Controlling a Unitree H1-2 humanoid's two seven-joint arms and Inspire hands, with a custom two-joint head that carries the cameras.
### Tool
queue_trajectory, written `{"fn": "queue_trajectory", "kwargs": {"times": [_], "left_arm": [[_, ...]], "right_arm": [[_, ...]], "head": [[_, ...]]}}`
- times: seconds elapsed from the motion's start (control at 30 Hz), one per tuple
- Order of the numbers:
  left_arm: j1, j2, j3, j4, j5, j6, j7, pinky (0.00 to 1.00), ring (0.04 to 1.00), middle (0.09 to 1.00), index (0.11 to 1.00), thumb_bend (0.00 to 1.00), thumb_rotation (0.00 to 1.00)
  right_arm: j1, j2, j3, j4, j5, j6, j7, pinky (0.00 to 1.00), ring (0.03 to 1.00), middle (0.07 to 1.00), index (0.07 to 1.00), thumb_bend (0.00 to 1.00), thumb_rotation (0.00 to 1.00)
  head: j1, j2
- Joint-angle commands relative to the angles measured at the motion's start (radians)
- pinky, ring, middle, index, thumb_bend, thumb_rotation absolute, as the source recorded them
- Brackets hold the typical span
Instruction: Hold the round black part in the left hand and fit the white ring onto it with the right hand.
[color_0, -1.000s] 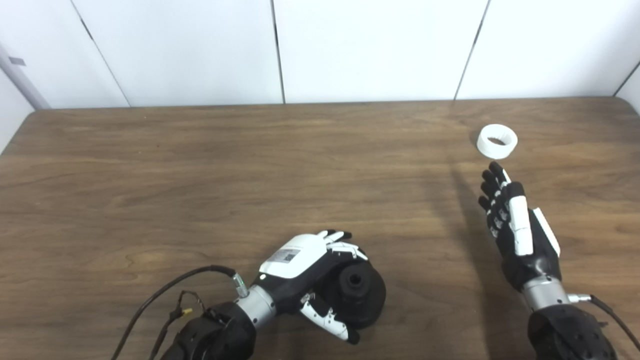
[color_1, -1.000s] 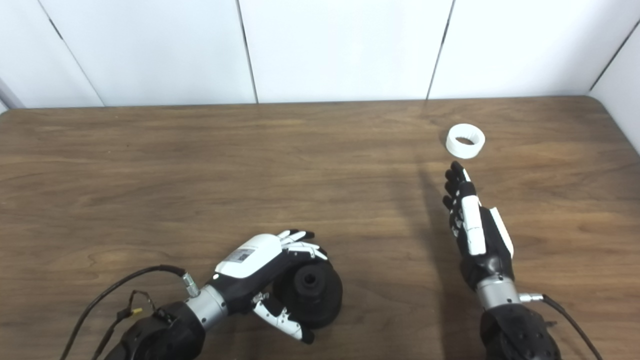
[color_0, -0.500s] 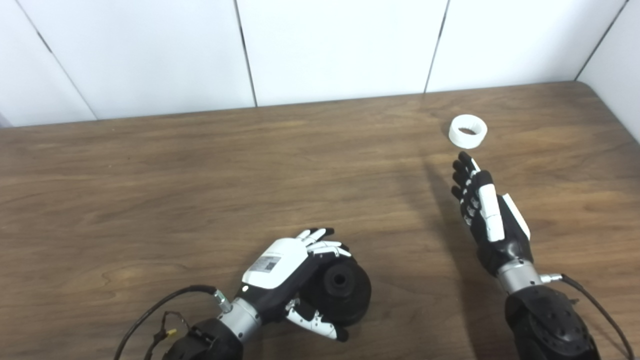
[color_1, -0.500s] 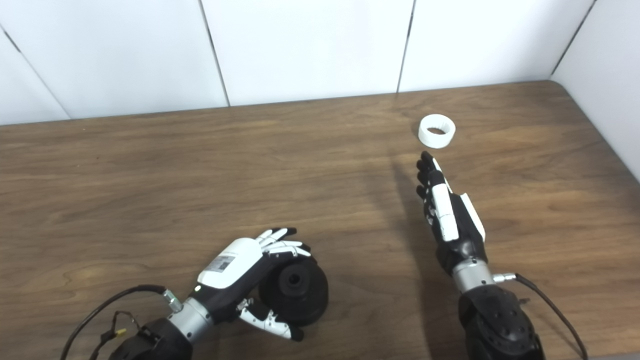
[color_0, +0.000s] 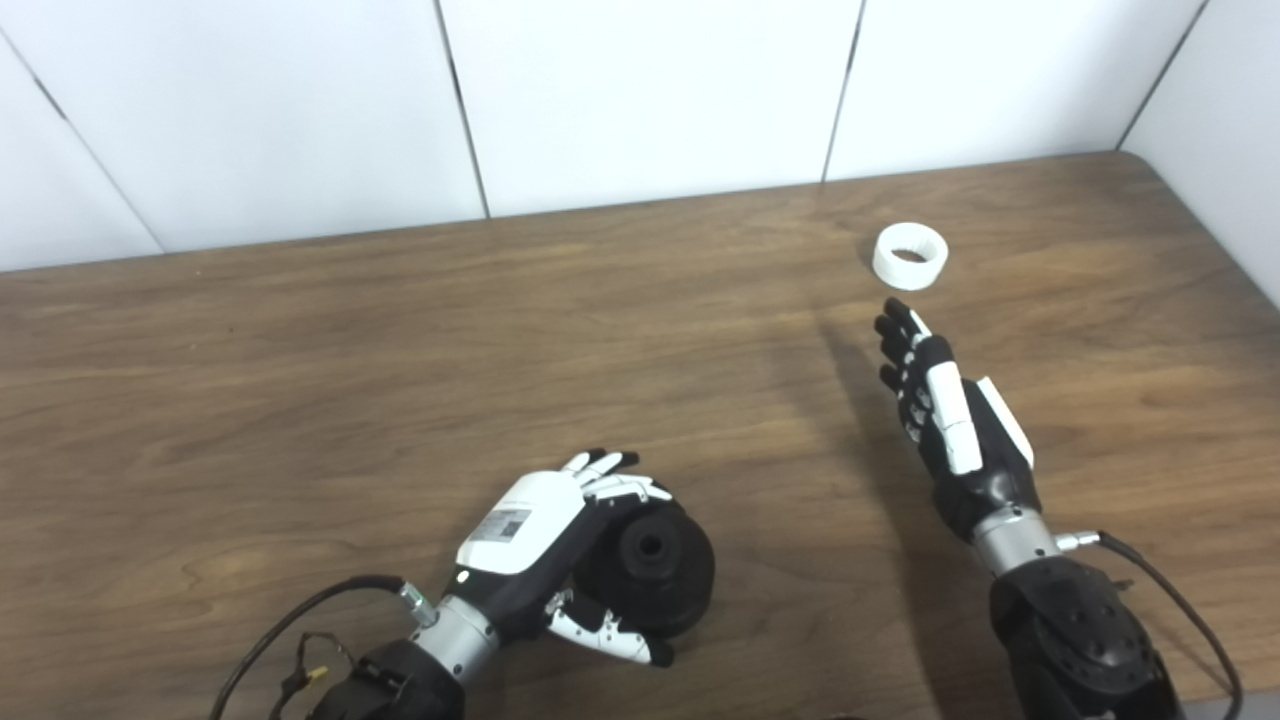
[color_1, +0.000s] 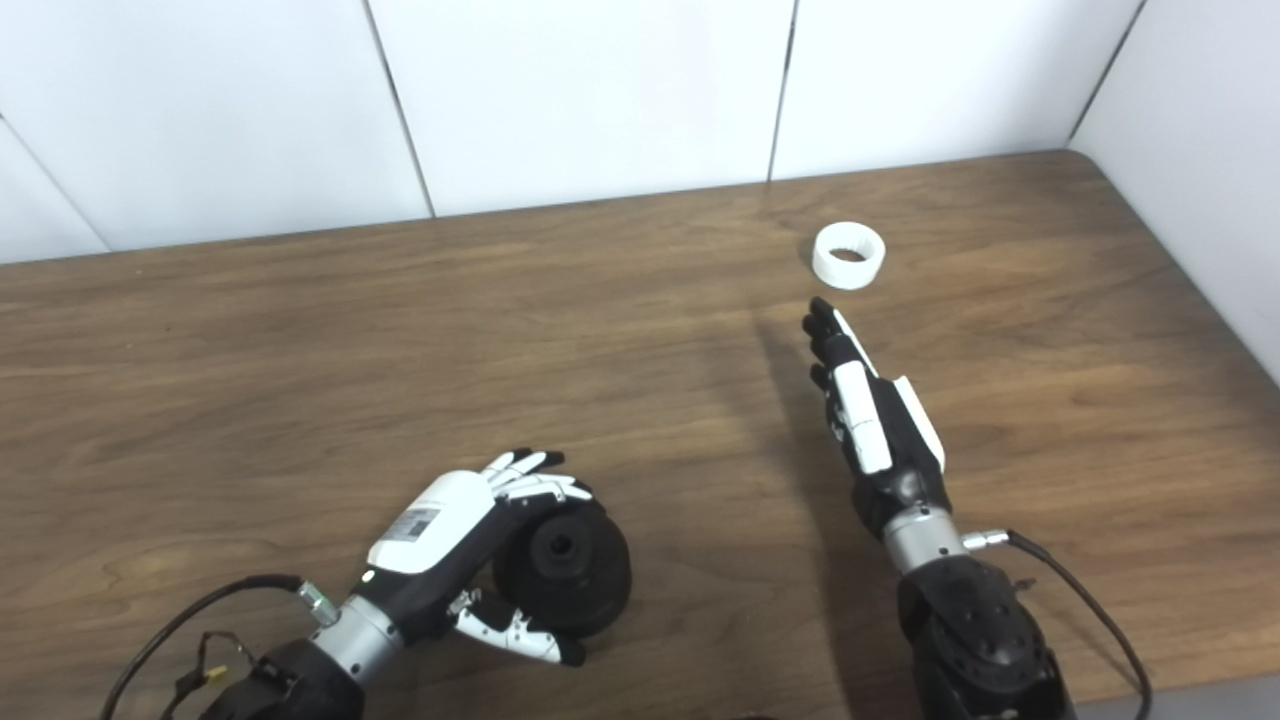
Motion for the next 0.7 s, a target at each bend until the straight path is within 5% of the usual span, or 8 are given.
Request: {"fn": "queue_trajectory", "kwargs": {"times": [0.0, 0.67], "left_arm": [[0.002, 0.005, 0.007, 0.024, 0.018, -0.001, 0.011, 1.00, 0.951, 0.826, 0.482, 0.52, 0.06], [0.037, 0.003, -0.005, 0.140, 0.038, -0.098, 0.146, 1.00, 0.945, 0.826, 0.482, 0.52, 0.05]], "right_arm": [[-0.017, 0.017, -0.010, -0.012, -0.006, -0.056, -0.001, 1.00, 1.000, 0.965, 0.958, 0.69, 1.00], [0.026, 0.028, -0.009, 0.109, 0.006, -0.244, 0.017, 0.98, 0.981, 0.958, 0.951, 0.66, 0.98]], "head": [[-0.009, -0.009], [-0.095, -0.237]]}}
